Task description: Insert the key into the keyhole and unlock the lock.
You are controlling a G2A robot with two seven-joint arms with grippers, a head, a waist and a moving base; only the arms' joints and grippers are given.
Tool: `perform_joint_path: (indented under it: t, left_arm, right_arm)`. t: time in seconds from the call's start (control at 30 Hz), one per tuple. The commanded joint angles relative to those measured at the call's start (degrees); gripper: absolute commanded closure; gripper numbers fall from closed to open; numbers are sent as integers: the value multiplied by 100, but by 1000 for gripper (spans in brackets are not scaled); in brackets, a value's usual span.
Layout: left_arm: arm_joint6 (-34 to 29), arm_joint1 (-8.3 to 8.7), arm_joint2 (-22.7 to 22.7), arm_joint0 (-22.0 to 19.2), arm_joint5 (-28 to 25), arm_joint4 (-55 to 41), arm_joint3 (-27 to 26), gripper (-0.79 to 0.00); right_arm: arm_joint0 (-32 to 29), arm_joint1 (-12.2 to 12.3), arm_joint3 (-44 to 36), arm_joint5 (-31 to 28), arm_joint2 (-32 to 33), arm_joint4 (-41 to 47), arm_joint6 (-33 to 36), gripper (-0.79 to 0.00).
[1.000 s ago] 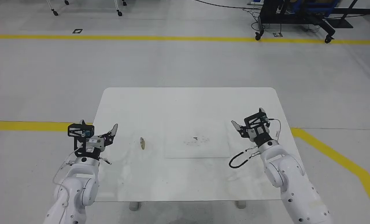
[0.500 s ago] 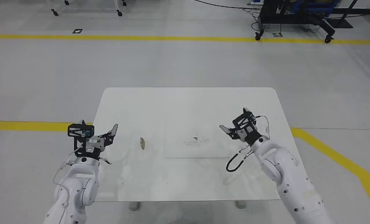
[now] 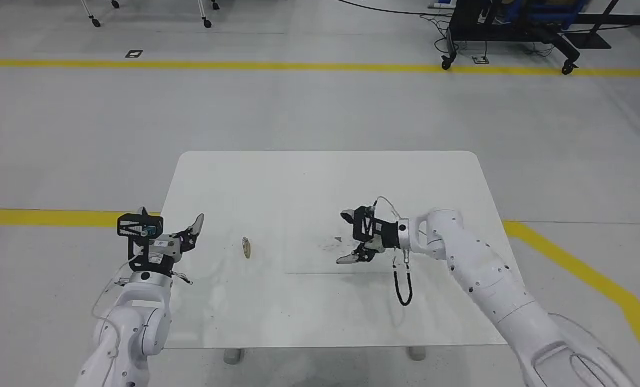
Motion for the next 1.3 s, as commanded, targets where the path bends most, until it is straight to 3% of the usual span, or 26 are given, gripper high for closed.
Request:
perform_joint_path:
  t: [0.0,0.23,0.63,0.8,0.93,1.27]
  left_arm:
    - [0,0,0,0,0,0,0,-785]
    - [0,0,0,0,0,0,0,-785]
    - [0,0,0,0,0,0,0,-785]
    - [0,0,0,0,0,0,0,-785]
    - [0,0,0,0,0,0,0,-785]
    - [0,0,0,0,0,0,0,-785]
  right_arm:
    - [359,-26,371,-1,-464,-25,-19,-354]
    - [984,-200,1173,-1,-1234,110,63,-385]
    - [1373,-586,1979,168,-1595,364,137,-357]
    - [1472,-730,2184,167,-1716,337,74,-237]
    - [1531,-811,2345,194,-1775,279,-16,-6]
    - [1597,-896,2544,259,-1833,25,-383,0]
